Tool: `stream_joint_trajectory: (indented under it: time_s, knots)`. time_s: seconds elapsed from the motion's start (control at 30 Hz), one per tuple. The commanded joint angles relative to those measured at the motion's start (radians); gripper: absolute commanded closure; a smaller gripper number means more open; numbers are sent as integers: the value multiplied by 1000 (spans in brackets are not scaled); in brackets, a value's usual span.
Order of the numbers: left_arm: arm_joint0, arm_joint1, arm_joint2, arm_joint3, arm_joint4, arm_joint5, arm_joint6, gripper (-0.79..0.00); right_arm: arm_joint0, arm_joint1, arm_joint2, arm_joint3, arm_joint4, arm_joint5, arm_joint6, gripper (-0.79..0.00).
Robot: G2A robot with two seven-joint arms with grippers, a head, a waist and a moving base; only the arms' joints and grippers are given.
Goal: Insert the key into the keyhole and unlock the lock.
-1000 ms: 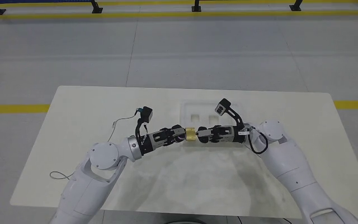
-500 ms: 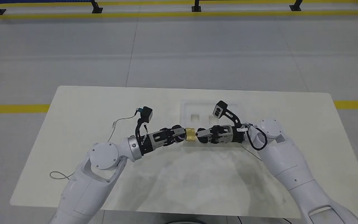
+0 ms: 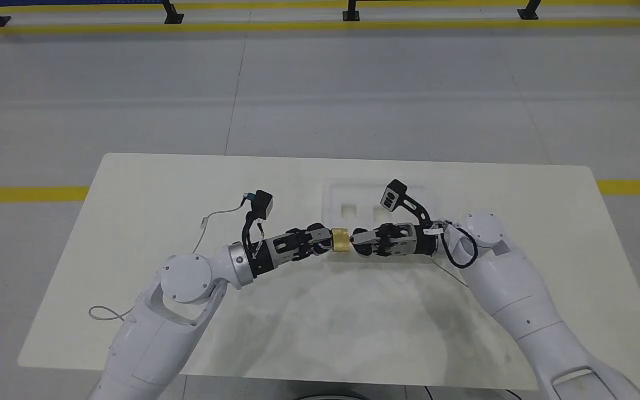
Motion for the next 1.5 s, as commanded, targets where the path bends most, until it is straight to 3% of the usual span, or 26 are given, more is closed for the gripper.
stream_joint_trajectory:
  time_s: [0.0, 0.63, 1.47]
  knots:
    - [0, 0, 0, 0, 0, 0, 0, 0, -10, 0, 0, -15, 3, 10, -24, 0]
    - [0, 0, 0, 0, 0, 0, 0, 0, -14, -3, 14, -12, 100, 120, -24, 0]
    - [-1, 2, 5, -2, 13, -26, 24, 0, -7, -8, 9, -2, 96, 128, -25, 0]
